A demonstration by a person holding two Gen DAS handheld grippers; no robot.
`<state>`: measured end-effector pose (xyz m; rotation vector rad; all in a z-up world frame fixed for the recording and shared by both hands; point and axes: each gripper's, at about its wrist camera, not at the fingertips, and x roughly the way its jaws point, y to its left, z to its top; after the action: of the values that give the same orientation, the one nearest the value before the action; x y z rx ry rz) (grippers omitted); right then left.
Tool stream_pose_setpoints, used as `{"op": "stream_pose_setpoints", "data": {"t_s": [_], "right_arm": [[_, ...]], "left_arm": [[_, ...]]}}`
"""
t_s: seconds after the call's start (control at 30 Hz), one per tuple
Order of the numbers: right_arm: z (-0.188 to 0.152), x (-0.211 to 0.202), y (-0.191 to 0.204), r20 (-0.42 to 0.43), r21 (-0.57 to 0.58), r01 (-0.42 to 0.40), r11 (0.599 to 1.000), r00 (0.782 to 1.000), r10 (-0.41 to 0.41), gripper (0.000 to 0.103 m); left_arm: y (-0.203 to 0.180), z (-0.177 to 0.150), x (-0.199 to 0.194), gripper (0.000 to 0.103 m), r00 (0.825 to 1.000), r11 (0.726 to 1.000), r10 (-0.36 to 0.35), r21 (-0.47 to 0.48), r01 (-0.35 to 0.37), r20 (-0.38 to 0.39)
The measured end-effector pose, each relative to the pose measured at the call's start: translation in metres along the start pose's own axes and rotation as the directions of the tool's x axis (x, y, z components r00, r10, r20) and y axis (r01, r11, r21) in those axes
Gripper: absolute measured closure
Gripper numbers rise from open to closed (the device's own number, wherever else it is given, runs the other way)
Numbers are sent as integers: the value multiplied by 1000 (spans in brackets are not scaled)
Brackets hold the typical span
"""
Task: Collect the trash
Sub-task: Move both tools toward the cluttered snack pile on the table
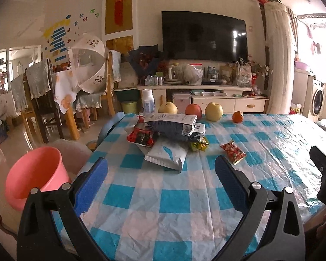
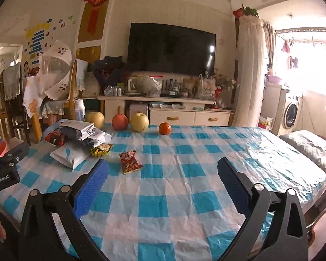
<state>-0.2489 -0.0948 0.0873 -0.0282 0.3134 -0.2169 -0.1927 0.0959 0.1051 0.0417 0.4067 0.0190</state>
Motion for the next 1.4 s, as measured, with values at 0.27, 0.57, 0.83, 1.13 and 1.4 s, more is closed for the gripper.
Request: {"op": "stream_pose_setpoints", "data": {"t_s": [0.27,0.57,0.83,1.13,1.4], "right_arm": [[-2,1,-8,2,24,14,1000,1000,-14,4],[-2,1,-10,11,25,16,1000,1000,-16,4],[-3,1,-10,10,20,21,1000,1000,-21,4],[-1,5,-11,-4,20,10,1000,1000,-10,4],[0,16,-9,-46,21,18,1000,999,-17,4]], "left_arm": [[2,-2,0,4,1000,999,10,-46,-9,20],[3,-2,0,4,999,997,21,-80,-19,28],[1,-2,1,4,999,998,25,-60,-23,29],[-3,-4,4,4,999,999,22,-34,-21,29],[-4,-5,11,4,999,999,-12,-34,13,34]]}}
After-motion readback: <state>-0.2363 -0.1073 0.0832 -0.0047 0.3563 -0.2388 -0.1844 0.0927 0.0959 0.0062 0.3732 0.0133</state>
